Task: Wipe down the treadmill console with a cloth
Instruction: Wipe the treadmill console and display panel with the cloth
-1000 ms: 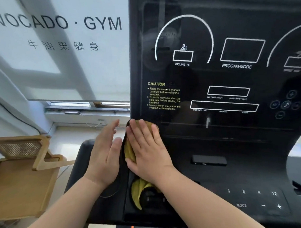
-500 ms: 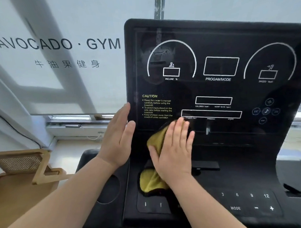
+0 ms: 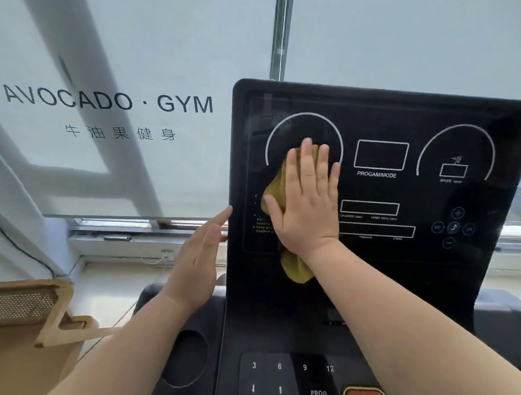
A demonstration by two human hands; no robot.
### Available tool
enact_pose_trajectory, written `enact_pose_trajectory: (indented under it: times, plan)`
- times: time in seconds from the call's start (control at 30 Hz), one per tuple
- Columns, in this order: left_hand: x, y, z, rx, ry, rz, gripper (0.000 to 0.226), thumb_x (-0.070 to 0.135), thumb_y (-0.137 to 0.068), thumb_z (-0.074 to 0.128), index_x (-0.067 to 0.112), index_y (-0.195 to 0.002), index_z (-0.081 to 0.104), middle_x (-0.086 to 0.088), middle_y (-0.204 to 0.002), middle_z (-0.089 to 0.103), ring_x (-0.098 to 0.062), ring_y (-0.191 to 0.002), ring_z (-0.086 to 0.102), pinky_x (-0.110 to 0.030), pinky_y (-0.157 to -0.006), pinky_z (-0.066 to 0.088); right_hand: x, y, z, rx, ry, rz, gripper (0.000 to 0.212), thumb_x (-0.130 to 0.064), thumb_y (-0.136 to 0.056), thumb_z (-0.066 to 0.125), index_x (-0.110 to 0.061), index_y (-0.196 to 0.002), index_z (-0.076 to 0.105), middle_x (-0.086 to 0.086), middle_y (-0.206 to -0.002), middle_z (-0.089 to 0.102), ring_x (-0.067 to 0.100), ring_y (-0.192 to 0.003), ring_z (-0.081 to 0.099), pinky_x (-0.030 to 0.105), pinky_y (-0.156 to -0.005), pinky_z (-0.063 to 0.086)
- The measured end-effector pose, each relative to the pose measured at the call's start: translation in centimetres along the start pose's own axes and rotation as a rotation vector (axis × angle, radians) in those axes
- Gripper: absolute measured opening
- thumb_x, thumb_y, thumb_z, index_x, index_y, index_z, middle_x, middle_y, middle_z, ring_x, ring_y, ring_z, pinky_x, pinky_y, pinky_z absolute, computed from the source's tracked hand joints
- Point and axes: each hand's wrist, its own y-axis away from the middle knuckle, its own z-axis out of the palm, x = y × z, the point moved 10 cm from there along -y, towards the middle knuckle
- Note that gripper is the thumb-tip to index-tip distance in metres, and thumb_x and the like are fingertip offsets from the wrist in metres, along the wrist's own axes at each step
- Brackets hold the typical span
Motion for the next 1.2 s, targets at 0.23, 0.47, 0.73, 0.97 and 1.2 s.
enact_pose_trajectory:
  times: [0.23,0.47,0.73,0.97,1.2]
  plan:
    - [0.3,0.1,0.1,0.106,0.028,0.043,0.076,0.08,-0.091,0.02,0.036,-0.146,0.049,0.021,-0.144,0.054,-0.007,-0.13,0.053,-0.046,-0.11,0.043,-2.1,7.8,3.5,-0.065,0.246,-0.571,0.071,-0.052,-0.105,0.033,-0.02,-0.165,0.012,0.003,-0.173,0.002,0.03,-0.159,-0.004,0.057,-0.126,-0.006]
    - [2.4,-0.5,-0.8,0.24,-0.06,0.124,0.071,0.074,-0.094,0.021,0.029,-0.134,0.059,0.014,-0.136,0.06,-0.019,-0.123,0.06,-0.049,-0.107,0.045,4.8,1.2,-1.5,0.08,0.346,-0.319,0.078,-0.053,-0.105,0.034,0.0,-0.161,0.018,0.023,-0.17,0.008,0.042,-0.157,0.004,0.057,-0.127,0.0]
    - [2.8,-0.9,-1.0,0.278,-0.049,0.083,0.082,0.079,-0.091,0.021,0.02,-0.131,0.063,0.008,-0.133,0.064,-0.016,-0.122,0.06,-0.049,-0.104,0.048,2.0,-2.9,-4.8,0.24,0.105,-0.135,0.058,-0.005,-0.094,0.051,0.0,-0.152,0.043,0.017,-0.147,0.035,0.035,-0.133,0.038,0.048,-0.112,0.033]
    - [3.2,-1.1,-0.9,0.273,-0.041,0.071,0.07,0.067,-0.094,0.023,0.026,-0.141,0.053,0.013,-0.138,0.06,-0.005,-0.13,0.053,-0.042,-0.111,0.043,0.9,3.9,1.4,-0.064,0.127,-0.127,0.08,-0.051,-0.101,0.033,0.001,-0.159,0.018,0.023,-0.169,0.01,0.043,-0.157,0.005,0.056,-0.127,0.006]
    - [5.7,-3.9,-0.6,0.185,-0.137,0.163,0.068,0.059,-0.098,0.018,0.026,-0.155,0.035,0.015,-0.159,0.036,0.004,-0.147,0.026,-0.034,-0.124,0.023,7.7,-1.7,-2.3,-0.001,0.146,0.061,0.086,-0.058,-0.099,0.032,0.0,-0.16,0.017,0.023,-0.169,0.011,0.044,-0.156,0.002,0.059,-0.126,0.006]
